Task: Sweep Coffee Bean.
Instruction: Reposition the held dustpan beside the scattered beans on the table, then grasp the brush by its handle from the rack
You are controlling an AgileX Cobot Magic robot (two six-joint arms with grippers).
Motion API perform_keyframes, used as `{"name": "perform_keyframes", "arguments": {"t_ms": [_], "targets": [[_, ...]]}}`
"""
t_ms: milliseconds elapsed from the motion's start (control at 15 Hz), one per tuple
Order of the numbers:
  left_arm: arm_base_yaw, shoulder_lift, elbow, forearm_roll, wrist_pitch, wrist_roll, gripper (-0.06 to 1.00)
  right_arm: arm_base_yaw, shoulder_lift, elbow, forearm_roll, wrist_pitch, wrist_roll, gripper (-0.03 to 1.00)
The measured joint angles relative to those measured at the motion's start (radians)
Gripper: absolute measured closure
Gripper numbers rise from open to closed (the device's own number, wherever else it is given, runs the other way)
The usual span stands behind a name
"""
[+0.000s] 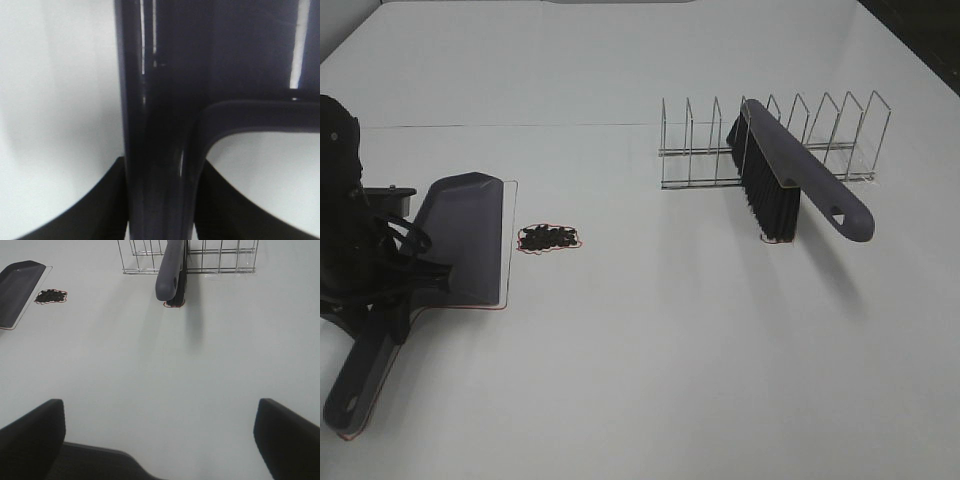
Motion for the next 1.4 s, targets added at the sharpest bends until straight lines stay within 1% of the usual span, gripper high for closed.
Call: {"name": "perform_keyframes", "arguments": {"t_ms": [333,400,600,733,1000,1133,1267,1333,1400], "targets": [[0.000,-0.146,0.005,0.077,0.022,-0.004,0.61,0.000,0.000,0.000,0.000,0.000,0.000,0.02],[0.000,-0.167,0.005,0.094,0.040,-0.004,0.61,0.000,0.000,0.000,0.000,0.000,0.000,0.02],[0.000,-0.175,0.005,0.101,0.090,-0.004,0.61,0.000,0.000,0.000,0.000,0.000,0.000,0.02],[0.000,-0.175,0.005,0.081,0.091,-0.004,0.61,0.000,0.032,-0.025,-0.014,-0.001,0.000,0.02],[0.000,-0.175,0.005,0.040,0.091,-0.006,0.61,0.000,0.255,-0.130,-0.033,-0.008,0.001,0.02],[0.000,-0.175,0.005,0.037,0.091,-0.007,0.61,0.000,0.355,-0.187,-0.033,-0.009,0.001,0.02],[0.000,-0.175,0.005,0.036,0.091,-0.007,0.61,0.000,0.489,-0.274,-0.034,-0.008,0.001,0.02],[0.000,-0.175,0.005,0.026,0.091,-0.006,0.61,0.000,0.612,-0.372,-0.034,0.004,0.001,0.02],[0.000,-0.175,0.005,0.026,0.091,-0.006,0.61,0.000,0.641,-0.399,-0.034,0.008,0.001,0.02]]}}
